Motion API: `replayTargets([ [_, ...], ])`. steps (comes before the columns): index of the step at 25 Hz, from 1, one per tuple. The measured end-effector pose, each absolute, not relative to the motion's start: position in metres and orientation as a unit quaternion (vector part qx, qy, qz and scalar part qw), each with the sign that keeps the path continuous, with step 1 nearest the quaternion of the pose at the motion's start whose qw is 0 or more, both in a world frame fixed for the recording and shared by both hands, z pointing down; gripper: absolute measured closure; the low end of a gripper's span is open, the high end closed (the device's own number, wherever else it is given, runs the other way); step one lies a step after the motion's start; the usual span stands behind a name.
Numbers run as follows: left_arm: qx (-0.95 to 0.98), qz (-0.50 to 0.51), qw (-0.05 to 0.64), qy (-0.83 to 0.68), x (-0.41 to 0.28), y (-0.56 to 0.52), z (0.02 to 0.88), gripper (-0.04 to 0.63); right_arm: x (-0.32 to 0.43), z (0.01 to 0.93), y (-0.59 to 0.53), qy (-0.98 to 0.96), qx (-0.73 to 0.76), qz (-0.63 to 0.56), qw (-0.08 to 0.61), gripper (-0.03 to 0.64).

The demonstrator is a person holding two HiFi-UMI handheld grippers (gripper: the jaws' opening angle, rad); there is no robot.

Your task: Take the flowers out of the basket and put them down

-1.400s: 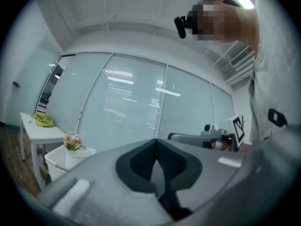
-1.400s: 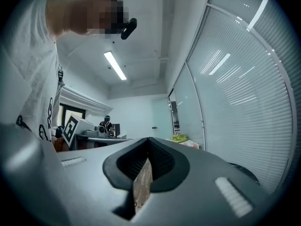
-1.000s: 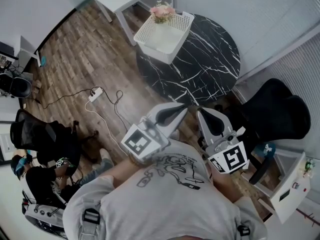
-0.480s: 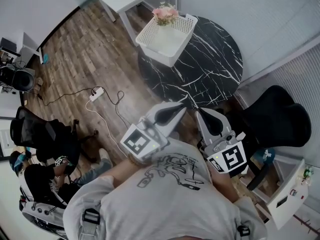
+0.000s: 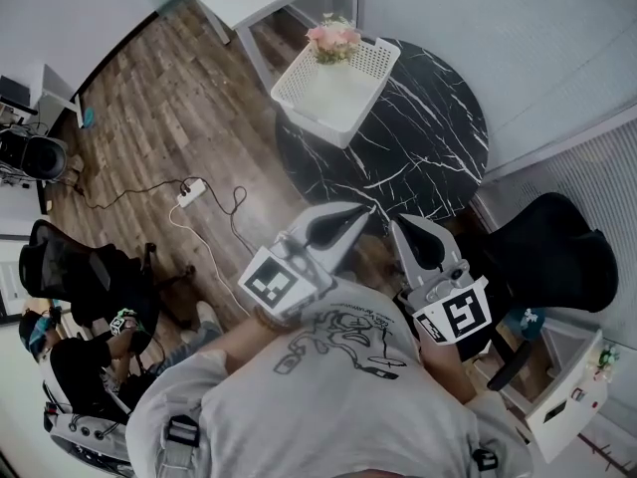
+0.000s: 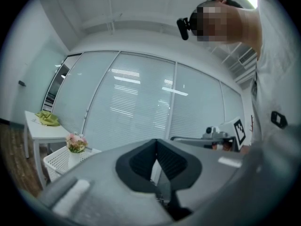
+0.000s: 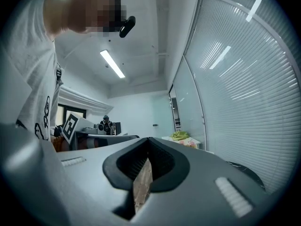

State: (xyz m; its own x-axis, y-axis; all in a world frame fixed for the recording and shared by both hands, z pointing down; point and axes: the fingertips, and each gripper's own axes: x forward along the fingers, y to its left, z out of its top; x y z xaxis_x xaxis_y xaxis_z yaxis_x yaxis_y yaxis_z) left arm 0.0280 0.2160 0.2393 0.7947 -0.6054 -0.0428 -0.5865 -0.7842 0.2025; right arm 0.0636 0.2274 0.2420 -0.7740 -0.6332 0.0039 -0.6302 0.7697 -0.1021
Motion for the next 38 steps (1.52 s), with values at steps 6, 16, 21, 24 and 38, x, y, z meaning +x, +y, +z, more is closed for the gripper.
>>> replayTargets([
  [6,0.946,-0.050,0.085,-0.310,0.012,0.171,0.241,0.592,0.048,0.245,0.183,0.939,-0.339,-0.052,0.012,0.611],
  [16,0.949,-0.040,0.089,-0.301,-0.025,0.080,0.240,0.592,0.013,0.247,0.093,0.934,-0.351,-0.057,0.008,0.611],
  [21,0.948,-0.037,0.091,-0.301,-0.043,0.032,0.239,0.592,-0.001,0.249,0.048,0.932,-0.358,-0.054,0.001,0.611],
  [24,0.949,-0.032,0.094,-0.299,-0.049,0.005,0.241,0.592,-0.005,0.252,0.023,0.930,-0.364,-0.053,-0.005,0.611],
  [38,0.946,-0.009,0.099,-0.310,-0.090,-0.083,0.271,0.592,-0.036,0.295,-0.057,0.924,-0.373,-0.069,-0.047,0.580],
])
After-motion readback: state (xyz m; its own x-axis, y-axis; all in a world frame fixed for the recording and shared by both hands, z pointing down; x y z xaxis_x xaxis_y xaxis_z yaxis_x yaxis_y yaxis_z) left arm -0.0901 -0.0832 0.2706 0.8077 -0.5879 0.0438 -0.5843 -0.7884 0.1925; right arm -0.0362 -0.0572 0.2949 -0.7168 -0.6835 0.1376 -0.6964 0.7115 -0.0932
